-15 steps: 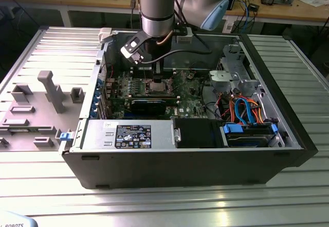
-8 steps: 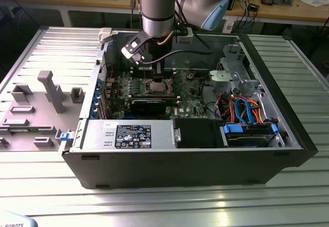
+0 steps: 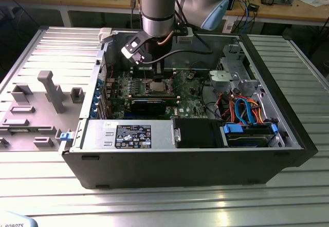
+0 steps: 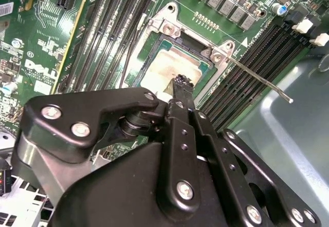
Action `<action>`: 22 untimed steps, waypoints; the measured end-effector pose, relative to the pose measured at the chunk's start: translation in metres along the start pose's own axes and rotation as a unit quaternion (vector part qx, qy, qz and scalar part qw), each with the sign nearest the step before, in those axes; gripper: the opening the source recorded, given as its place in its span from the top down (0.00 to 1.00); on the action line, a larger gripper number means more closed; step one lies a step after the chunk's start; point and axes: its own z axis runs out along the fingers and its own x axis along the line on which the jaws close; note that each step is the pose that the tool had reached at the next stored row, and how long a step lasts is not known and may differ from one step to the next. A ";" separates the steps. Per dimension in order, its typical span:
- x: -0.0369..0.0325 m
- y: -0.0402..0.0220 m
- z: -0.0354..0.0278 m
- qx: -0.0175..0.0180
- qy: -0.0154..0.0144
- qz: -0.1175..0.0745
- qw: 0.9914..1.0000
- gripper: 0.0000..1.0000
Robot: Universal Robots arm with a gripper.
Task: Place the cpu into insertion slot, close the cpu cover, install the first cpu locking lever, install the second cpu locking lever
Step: 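Close the cpu cover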
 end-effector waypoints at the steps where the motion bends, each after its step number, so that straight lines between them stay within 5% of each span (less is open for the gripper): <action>1: 0.0001 0.0001 -0.0009 0.000 0.000 0.000 1.000 0.89; 4: 0.0004 0.0002 -0.0027 0.000 -0.001 0.000 1.000 0.89; 9: 0.0012 0.0004 -0.0027 0.002 -0.008 0.000 1.000 0.89; 14: 0.0019 0.0030 -0.0022 0.016 -0.008 0.000 1.000 0.89; 22: 0.0021 0.0032 -0.0040 0.016 -0.009 0.000 1.000 0.89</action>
